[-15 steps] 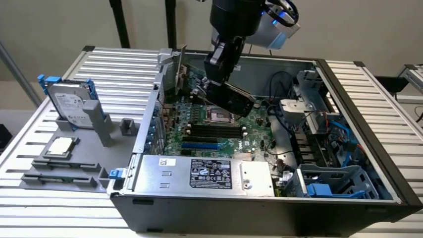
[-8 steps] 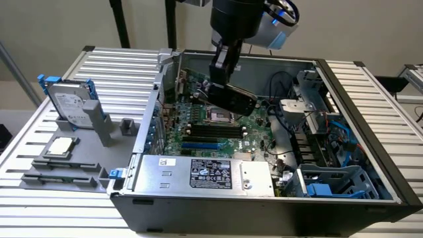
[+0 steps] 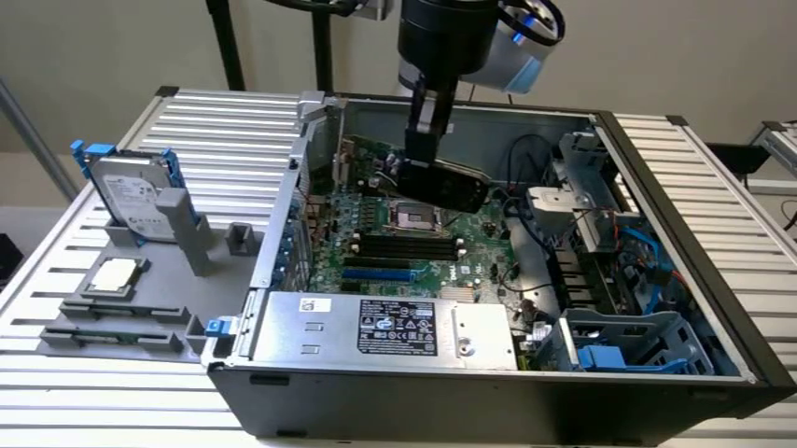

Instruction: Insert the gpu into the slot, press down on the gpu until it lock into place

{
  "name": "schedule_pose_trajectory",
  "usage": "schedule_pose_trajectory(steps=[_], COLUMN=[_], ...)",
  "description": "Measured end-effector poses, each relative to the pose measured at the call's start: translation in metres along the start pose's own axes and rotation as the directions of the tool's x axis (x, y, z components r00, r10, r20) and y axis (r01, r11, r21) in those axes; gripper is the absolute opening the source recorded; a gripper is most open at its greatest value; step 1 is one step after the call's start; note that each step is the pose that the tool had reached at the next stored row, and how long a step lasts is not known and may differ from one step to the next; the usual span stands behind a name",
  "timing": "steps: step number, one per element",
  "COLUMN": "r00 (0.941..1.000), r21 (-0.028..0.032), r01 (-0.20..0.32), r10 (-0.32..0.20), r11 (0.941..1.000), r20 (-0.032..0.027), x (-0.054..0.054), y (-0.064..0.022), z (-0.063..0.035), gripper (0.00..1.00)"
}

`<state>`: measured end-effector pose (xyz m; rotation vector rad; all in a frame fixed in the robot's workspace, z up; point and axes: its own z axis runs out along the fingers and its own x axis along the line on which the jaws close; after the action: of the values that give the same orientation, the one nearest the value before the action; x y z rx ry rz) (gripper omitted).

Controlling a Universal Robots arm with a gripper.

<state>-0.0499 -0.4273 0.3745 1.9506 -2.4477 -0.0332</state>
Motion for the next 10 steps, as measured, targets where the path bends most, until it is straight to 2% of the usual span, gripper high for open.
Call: schedule_pose_trajectory(steps=[5, 10], r00=[0.9977, 0.9911], r21=[0.0174, 0.0384], r01=[0.066, 0.13], r10=[-0.066, -0.131], r11=[0.9977, 0.9908], r20=[0.0136, 0.0252], x=[0.0, 0.0], y=[0.0, 0.0], z=[0.0011, 0.002], gripper=[0.27, 0.27])
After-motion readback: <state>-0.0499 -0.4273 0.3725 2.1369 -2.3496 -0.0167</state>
